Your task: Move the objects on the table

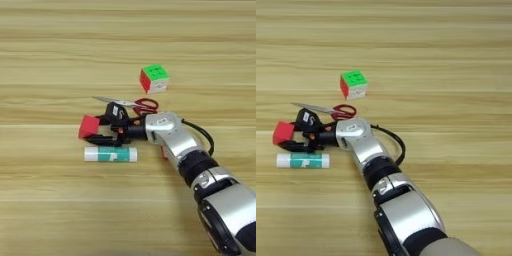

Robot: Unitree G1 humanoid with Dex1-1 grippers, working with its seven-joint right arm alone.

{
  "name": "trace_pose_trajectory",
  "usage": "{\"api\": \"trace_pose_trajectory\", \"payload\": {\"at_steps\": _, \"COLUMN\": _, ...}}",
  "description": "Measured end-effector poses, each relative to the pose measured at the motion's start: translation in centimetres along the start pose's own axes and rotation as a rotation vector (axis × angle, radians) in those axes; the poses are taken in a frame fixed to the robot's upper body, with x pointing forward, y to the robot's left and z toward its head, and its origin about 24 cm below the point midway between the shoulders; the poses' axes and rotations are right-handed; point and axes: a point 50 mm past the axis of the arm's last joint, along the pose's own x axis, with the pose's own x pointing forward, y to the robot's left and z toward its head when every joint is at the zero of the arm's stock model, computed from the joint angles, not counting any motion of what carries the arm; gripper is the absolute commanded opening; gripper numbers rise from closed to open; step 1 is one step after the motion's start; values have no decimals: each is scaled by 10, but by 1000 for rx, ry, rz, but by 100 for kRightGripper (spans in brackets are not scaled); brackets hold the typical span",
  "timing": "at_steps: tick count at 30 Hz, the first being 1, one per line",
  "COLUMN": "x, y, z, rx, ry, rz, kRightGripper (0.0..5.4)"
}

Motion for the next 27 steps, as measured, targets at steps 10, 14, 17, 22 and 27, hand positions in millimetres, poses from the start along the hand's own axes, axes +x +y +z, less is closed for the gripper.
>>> {"api": "trace_pose_trajectory", "payload": {"at_steps": 10, "x": 0, "y": 1, "z": -2, "rx": 5, "ry": 7, "rz": 1, "kRightGripper": 236}}
{"api": "trace_pose_trajectory", "payload": {"at_steps": 14, "x": 0, "y": 1, "z": -2, "rx": 5, "ry": 8, "rz": 1, "kRightGripper": 272}}
{"api": "trace_pose_trajectory", "payload": {"at_steps": 17, "x": 1, "y": 1, "z": -2, "rx": 6, "ry": 7, "rz": 0, "kRightGripper": 304}}
{"api": "trace_pose_trajectory", "payload": {"at_steps": 22, "x": 1, "y": 0, "z": -2, "rx": 5, "ry": 2, "rz": -12, "kRightGripper": 363}}
{"api": "trace_pose_trajectory", "payload": {"at_steps": 27, "x": 1, "y": 0, "z": -1, "rx": -2, "ry": -5, "rz": -18, "kRightGripper": 415}}
